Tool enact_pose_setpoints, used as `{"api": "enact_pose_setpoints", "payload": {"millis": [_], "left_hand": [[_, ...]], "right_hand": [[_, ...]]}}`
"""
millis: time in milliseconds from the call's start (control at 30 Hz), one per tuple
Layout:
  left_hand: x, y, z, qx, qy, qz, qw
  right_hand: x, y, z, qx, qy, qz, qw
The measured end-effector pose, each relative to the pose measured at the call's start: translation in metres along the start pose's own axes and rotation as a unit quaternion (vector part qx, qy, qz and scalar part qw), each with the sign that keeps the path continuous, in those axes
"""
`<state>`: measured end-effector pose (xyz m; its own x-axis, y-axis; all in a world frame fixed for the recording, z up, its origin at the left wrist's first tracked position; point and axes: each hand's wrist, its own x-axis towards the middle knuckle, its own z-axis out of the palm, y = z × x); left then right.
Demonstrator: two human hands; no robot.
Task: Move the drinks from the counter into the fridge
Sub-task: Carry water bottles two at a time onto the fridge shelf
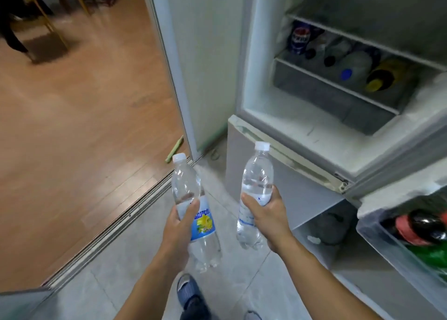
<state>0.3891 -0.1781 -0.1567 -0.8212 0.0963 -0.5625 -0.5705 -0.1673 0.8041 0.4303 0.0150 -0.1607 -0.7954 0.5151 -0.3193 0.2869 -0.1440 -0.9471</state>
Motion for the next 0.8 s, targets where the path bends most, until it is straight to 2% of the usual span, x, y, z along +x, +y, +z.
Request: {"api": "enact_pose_setpoints", "payload": {"millis": [167, 400, 567, 800], "left_hand": [[0.061, 0.068, 0.033, 0.069, -0.117, 0.007, 0.991], [0.111, 0.133, 0.119, 0.133, -0.238, 0.046, 0.961], [0.127, 0.171, 0.193, 0.143, -0.291, 0.093, 0.941], [0.146, 0.25, 0.313, 0.127, -0.298, 0.261, 0.909]], "right_hand": [[0.033, -0.039, 0.012, 0.023, 0.106, -0.022, 0.994], [0.07, -0.091, -0.003, 0.034, 0.204, -0.071, 0.976], [0.113, -0.138, -0.036, 0.045, 0.248, -0.125, 0.96], [0.188, -0.251, -0.084, 0.103, 0.286, -0.233, 0.924]]}}
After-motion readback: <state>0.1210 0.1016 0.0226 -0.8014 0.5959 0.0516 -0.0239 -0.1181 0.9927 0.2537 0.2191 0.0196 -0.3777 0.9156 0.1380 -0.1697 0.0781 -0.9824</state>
